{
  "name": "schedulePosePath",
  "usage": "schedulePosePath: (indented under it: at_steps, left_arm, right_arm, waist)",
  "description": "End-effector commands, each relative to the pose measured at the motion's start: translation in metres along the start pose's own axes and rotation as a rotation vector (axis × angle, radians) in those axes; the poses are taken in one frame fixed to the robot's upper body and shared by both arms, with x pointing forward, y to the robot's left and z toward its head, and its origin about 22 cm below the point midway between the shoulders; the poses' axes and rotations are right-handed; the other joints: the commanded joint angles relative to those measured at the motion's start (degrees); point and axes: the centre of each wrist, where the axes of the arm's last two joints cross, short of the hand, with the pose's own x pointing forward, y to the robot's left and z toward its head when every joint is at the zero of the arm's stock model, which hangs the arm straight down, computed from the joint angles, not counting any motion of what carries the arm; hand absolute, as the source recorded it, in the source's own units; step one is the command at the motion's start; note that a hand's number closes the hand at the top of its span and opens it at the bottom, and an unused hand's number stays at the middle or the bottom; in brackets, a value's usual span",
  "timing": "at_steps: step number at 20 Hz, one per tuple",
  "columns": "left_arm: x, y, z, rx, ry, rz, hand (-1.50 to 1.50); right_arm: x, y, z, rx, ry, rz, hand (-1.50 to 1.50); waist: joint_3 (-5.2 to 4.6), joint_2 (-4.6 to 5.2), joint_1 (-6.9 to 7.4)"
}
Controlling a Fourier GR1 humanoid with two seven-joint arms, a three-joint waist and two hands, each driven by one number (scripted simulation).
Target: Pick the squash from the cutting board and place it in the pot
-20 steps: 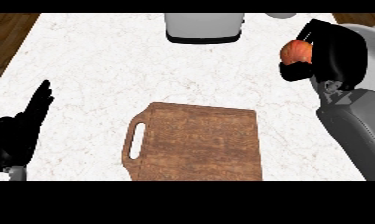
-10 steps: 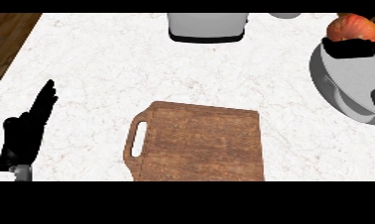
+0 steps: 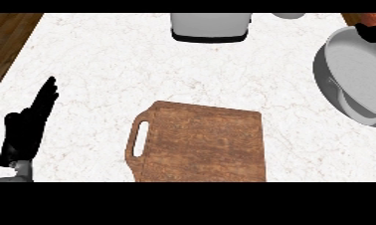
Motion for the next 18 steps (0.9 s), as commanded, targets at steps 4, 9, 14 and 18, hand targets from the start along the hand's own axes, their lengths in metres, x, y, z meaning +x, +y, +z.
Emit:
schedulePosePath:
  at_steps: [4, 9, 14, 18]
  left_arm:
    - [0.008, -0.014, 0.002, -0.002, -0.022, 0.011, 0.00]
    - [0.022, 0.005, -0.009, -0.011, -0.023, -0.004, 0.00]
    - [0.008, -0.004, -0.003, -0.047, -0.042, -0.005, 0.00]
    - [0.018, -0.020, -0.002, -0.051, -0.054, 0.003, 0.00]
  right_arm:
    - [-0.033, 0.025, -0.025, 0.048, -0.002, 0.007, 1.50]
    - [-0.078, 0.013, -0.035, 0.056, 0.025, 0.108, 1.50]
    - [-0.073, 0.047, -0.023, 0.107, 0.069, 0.012, 1.50]
    - [-0.095, 0.039, -0.023, 0.142, 0.126, -0.091, -1.50]
  waist:
    - [0.04, 0.22, 0.89]
    - [0.16, 0.90, 2.29]
    - [0.21, 1.22, 2.94]
    - [0.40, 1.76, 3.68]
